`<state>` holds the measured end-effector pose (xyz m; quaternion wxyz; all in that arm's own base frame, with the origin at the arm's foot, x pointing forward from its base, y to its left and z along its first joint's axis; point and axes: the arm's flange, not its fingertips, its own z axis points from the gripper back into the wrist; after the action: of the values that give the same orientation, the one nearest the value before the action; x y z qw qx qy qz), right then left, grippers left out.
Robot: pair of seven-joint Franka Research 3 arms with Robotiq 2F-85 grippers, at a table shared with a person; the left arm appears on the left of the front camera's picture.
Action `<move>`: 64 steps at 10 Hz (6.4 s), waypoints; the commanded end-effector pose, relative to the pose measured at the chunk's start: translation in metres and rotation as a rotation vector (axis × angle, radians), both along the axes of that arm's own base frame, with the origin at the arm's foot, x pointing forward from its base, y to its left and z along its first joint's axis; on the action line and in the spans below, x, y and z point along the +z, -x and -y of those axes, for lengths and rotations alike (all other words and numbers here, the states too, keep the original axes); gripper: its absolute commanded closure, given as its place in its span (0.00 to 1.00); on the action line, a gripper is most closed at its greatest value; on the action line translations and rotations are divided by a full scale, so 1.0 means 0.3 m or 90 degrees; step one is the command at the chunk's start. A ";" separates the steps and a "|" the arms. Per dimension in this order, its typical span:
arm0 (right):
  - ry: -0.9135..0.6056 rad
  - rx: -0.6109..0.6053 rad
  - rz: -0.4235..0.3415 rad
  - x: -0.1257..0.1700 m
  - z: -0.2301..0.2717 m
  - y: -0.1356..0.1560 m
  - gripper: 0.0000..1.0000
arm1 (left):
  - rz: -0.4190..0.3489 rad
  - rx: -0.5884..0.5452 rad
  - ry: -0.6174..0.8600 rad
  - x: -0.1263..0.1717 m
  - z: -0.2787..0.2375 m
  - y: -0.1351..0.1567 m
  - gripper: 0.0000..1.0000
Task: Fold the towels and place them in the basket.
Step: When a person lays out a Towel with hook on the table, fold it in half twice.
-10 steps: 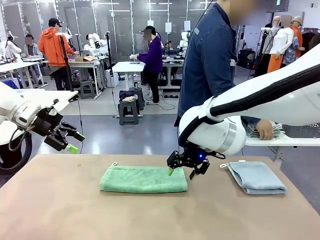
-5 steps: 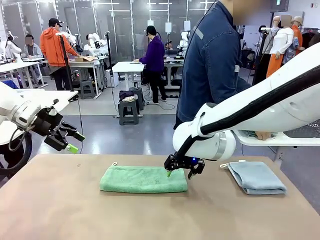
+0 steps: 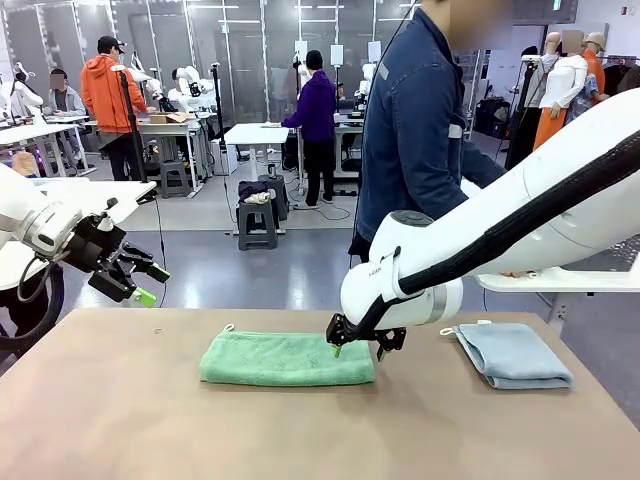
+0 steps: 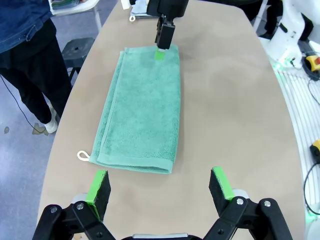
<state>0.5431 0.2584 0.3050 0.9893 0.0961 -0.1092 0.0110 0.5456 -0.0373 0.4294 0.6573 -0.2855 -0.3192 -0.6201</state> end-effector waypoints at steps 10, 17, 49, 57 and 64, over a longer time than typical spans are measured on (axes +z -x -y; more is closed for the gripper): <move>0.059 -0.070 0.007 -0.046 -0.063 -0.039 0.34 | -0.002 0.001 -0.002 0.000 -0.001 0.000 0.00; 0.102 -0.089 0.017 -0.063 -0.057 -0.029 1.00 | -0.002 0.001 -0.002 0.000 -0.001 0.000 0.00; -0.022 -0.210 0.029 0.188 -0.527 -0.036 1.00 | -0.002 0.001 -0.002 0.000 -0.001 0.000 0.00; -0.083 -0.214 0.018 0.210 -0.464 -0.006 0.53 | -0.002 0.001 -0.002 0.000 -0.001 0.000 0.00; -0.143 -0.157 -0.059 0.074 -0.088 0.107 0.37 | -0.002 0.001 -0.002 0.000 -0.001 0.000 0.00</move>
<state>0.5112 0.2954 0.3308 0.9734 0.1572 -0.0800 -0.1466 0.5456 -0.0371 0.4293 0.6575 -0.2855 -0.3192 -0.6200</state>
